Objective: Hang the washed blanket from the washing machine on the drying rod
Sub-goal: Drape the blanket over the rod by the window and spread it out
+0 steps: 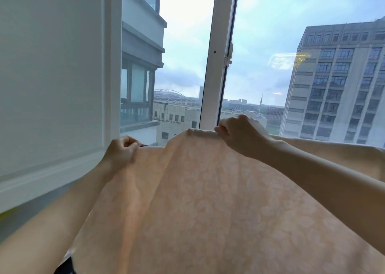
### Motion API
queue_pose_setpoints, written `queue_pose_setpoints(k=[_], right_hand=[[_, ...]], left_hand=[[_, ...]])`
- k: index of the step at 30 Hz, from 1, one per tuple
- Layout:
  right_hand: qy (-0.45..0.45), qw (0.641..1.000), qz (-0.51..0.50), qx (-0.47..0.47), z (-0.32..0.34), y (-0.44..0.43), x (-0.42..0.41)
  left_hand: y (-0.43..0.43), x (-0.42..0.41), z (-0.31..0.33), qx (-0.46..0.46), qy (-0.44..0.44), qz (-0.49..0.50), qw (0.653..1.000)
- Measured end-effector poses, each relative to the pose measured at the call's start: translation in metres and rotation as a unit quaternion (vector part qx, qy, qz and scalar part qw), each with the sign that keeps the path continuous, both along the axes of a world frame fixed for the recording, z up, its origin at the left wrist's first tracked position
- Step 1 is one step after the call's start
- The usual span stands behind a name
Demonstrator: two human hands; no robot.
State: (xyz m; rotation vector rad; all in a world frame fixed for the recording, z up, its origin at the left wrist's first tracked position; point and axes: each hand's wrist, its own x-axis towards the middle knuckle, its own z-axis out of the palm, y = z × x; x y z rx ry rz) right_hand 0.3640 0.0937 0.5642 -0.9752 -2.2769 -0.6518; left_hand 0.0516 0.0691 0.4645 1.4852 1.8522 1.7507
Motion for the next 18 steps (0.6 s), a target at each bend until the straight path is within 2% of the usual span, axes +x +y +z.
queue_pose_setpoints(k=[5,8,14,18], right_hand=[[0.004,1.0,0.012,-0.006,-0.004,0.002,-0.016],[0.003,1.0,-0.002,0.008,-0.002,0.001,-0.018],[-0.004,1.0,-0.021,0.022,-0.004,-0.002,-0.013],[0.01,0.998,-0.051,0.023,0.0,0.0,-0.001]], left_hand=[[-0.002,0.026,0.005,-0.086,0.062,-0.188,0.977],[0.004,0.047,0.004,-0.08,0.093,-0.236,0.964],[0.015,0.07,0.004,-0.021,0.153,-0.212,0.965],[0.019,0.066,0.014,0.037,0.099,-0.149,0.983]])
